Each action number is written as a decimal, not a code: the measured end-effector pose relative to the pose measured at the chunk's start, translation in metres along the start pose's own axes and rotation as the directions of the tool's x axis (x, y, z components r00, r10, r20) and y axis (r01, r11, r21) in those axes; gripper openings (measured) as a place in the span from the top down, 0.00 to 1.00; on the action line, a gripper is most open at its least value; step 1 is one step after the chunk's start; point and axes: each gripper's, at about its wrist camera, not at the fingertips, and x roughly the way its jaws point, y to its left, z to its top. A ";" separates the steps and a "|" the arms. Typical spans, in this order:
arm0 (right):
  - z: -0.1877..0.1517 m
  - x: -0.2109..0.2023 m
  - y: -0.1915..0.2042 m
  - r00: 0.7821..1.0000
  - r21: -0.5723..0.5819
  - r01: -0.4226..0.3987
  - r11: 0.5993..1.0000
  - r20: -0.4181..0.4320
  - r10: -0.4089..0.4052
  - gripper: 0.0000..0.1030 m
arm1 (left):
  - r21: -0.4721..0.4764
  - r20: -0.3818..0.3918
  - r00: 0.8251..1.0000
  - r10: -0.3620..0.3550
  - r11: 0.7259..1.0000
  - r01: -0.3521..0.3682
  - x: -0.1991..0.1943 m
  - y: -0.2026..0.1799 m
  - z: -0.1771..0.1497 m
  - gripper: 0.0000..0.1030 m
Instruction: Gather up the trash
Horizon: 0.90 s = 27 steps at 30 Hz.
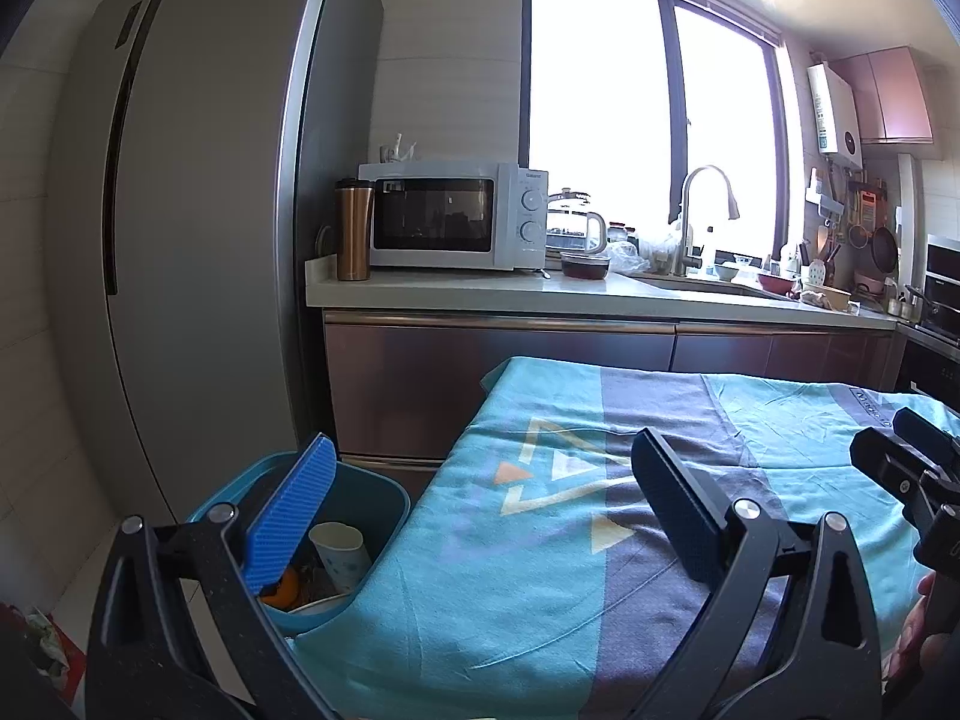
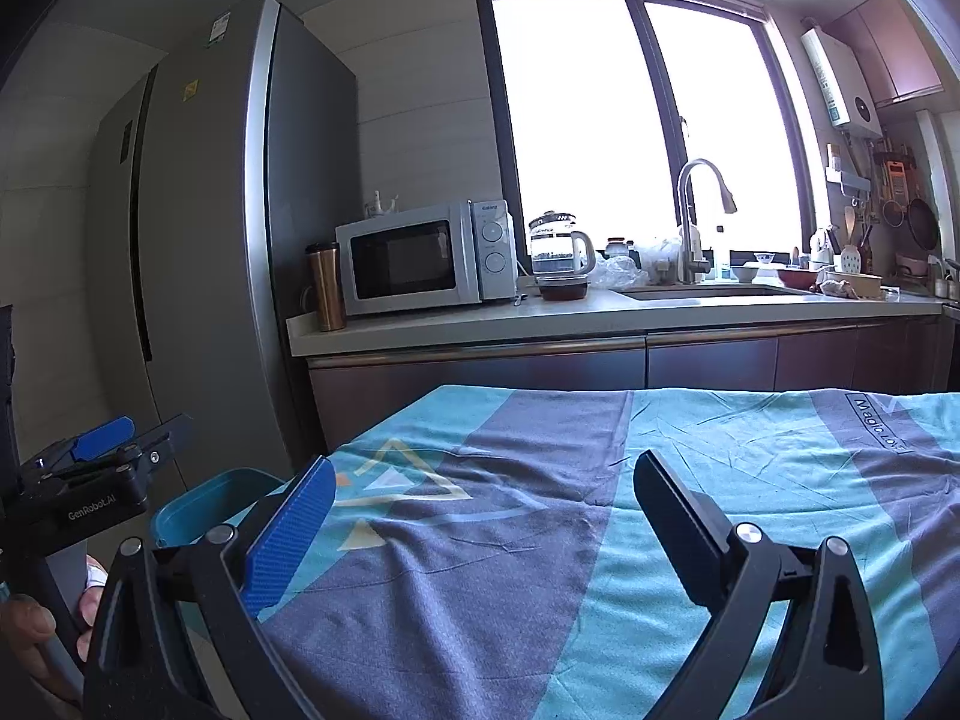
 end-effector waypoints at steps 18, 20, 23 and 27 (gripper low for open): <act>0.002 -0.002 -0.001 1.000 0.003 -0.005 1.000 0.007 0.005 0.06 | 0.000 0.006 1.000 0.004 1.000 -0.004 0.000 0.001 -0.001 0.06; 0.002 -0.001 -0.001 1.000 0.003 -0.006 1.000 0.006 0.006 0.06 | 0.000 0.006 1.000 0.003 1.000 -0.003 -0.001 0.000 -0.002 0.06; 0.002 -0.002 -0.002 1.000 0.006 -0.005 1.000 0.007 0.005 0.06 | 0.000 0.005 1.000 0.004 1.000 -0.004 -0.001 0.000 -0.002 0.06; 0.001 -0.003 -0.002 1.000 0.009 -0.004 1.000 0.009 0.004 0.06 | -0.001 0.006 1.000 0.004 1.000 -0.004 -0.001 0.000 -0.002 0.06</act>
